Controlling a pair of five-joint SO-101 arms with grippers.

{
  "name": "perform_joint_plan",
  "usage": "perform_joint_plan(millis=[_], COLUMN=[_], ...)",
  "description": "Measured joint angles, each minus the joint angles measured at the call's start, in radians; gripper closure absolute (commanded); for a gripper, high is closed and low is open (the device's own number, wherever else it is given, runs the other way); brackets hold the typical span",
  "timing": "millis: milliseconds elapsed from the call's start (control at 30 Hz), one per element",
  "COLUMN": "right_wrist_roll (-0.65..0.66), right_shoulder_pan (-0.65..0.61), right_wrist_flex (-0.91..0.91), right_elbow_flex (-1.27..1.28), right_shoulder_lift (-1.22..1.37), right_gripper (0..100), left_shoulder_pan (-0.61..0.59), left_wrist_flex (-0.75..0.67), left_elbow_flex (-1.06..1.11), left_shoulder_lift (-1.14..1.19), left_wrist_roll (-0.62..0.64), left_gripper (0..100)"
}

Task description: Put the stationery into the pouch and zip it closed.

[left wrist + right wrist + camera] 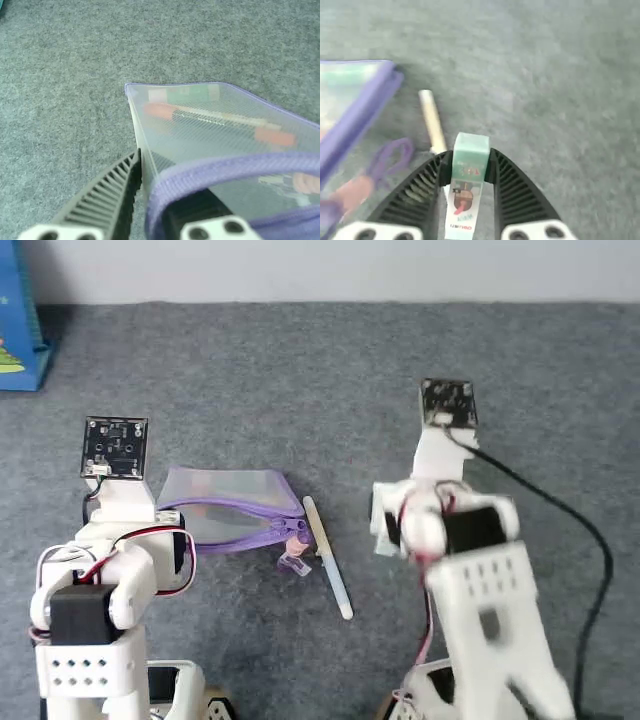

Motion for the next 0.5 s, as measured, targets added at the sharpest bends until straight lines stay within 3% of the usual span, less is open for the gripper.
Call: perform_joint_plan(millis=[267,500], right_wrist_roll=[0.011,0.011], right_shoulder_pan=[-0.161,-0.321], right_wrist_flex=[-0.055,-0.210], right_elbow_flex=[0.115,0.187], right_shoulder_lift=[-0.381,-0.603], right_gripper=[99.1,99.1], left_shoulder_pan=[0.000,0.000], left_wrist_flex=[0.000,0.000], left_elbow_flex=[0.000,0.000], left_shoulder_lift=[0.000,0.000], left_wrist_roll=[0.000,0.000], left_gripper=[99,99])
